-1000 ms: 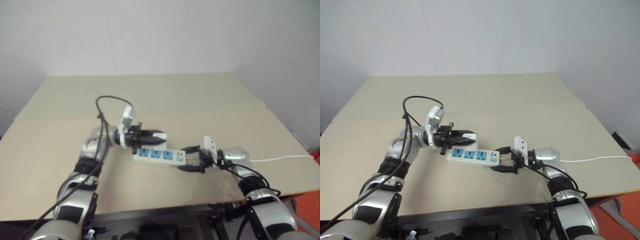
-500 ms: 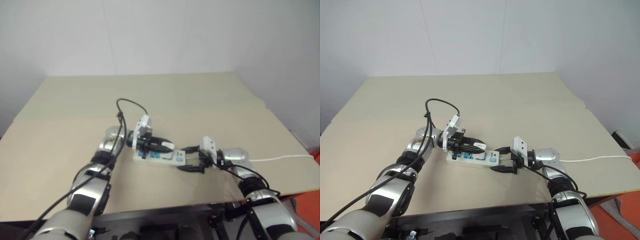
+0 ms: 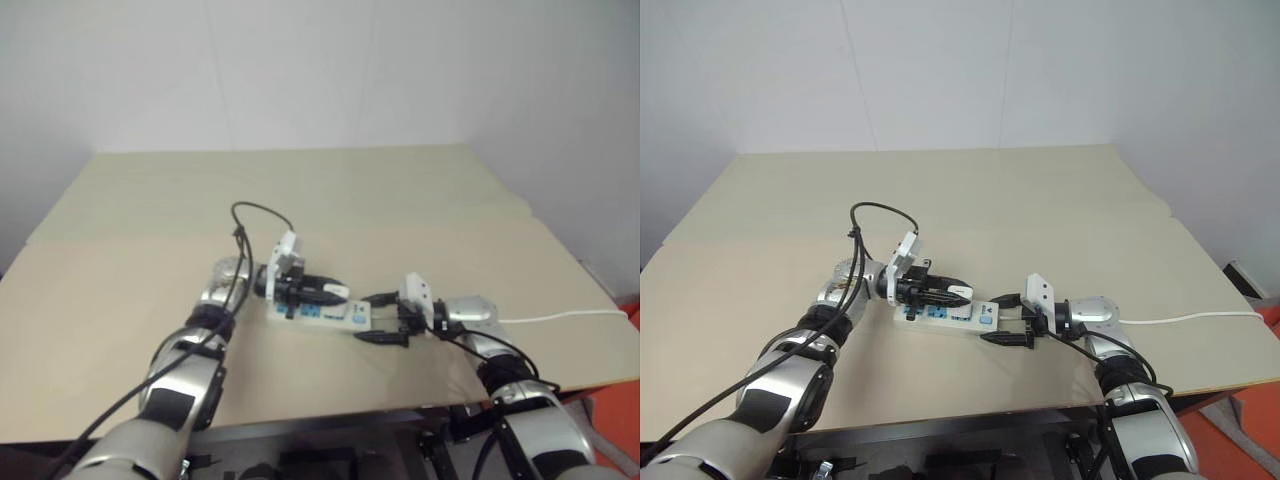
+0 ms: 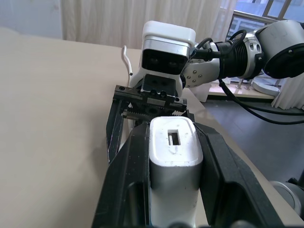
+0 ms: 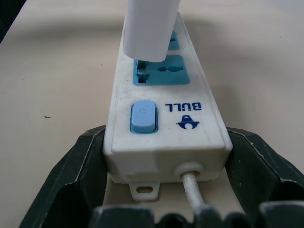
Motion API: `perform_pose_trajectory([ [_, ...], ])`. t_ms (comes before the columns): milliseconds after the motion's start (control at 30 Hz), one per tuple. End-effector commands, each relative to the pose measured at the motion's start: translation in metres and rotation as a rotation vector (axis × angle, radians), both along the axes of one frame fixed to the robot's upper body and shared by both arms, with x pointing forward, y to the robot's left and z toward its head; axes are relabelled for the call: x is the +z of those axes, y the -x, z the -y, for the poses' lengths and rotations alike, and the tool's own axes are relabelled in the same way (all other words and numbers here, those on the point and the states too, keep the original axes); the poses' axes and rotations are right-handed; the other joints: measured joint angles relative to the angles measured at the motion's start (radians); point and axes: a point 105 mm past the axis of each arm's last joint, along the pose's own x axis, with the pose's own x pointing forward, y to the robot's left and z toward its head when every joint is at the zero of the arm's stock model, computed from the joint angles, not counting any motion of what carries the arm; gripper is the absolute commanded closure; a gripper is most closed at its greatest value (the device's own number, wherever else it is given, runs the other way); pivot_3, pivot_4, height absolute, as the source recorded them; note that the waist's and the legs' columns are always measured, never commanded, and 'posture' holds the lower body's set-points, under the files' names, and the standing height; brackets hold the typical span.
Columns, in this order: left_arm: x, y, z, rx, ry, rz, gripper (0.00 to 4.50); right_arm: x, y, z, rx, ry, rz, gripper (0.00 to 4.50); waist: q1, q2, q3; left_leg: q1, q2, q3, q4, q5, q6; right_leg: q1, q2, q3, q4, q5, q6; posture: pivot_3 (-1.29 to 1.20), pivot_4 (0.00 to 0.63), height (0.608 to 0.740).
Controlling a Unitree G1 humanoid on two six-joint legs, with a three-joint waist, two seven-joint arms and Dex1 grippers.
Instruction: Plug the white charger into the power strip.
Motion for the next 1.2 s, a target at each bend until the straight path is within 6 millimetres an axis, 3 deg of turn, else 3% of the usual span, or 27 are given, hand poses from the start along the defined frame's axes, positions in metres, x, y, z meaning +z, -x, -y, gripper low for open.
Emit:
perform_pose_trajectory([
  [33, 0.004, -0.001, 0.003, -0.001, 0.033, -0.004, 3.48, -0.028, 0.010, -0.002, 0.014, 0.073, -0.095, 1.08, 0.000, 0.000, 0.000, 0.000, 0.000, 0.000, 0.000, 0.000, 0.000, 0.000, 0.000, 0.000, 0.000, 0.000, 0.000, 0.00, 0.150, 0.740],
  [267, -0.008, 0.003, 0.004, -0.013, -0.023, 0.009, 3.48, -0.027, 0.010, -0.003, 0.011, 0.070, -0.092, 1.08, 0.000, 0.000, 0.000, 0.000, 0.000, 0.000, 0.000, 0.000, 0.000, 0.000, 0.000, 0.000, 0.000, 0.000, 0.000, 0.00, 0.150, 0.740],
  [900, -0.016, 0.000, -0.005, 0.018, -0.060, 0.010, 3.48, -0.029, 0.009, -0.004, 0.004, 0.076, -0.088, 1.08, -0.003, 0.000, -0.003, 0.002, 0.001, 0.000, -0.002, 0.000, 0.000, 0.000, 0.001, 0.001, 0.000, 0.000, 0.000, 0.00, 0.150, 0.740],
  [1200, -0.012, -0.003, -0.008, 0.060, 0.043, -0.011, 3.48, -0.030, 0.009, -0.004, -0.003, 0.071, -0.082, 1.08, -0.003, 0.000, -0.003, 0.002, 0.001, 0.000, -0.002, 0.000, 0.000, 0.000, 0.001, 0.001, 0.000, 0.000, 0.000, 0.00, 0.150, 0.740],
])
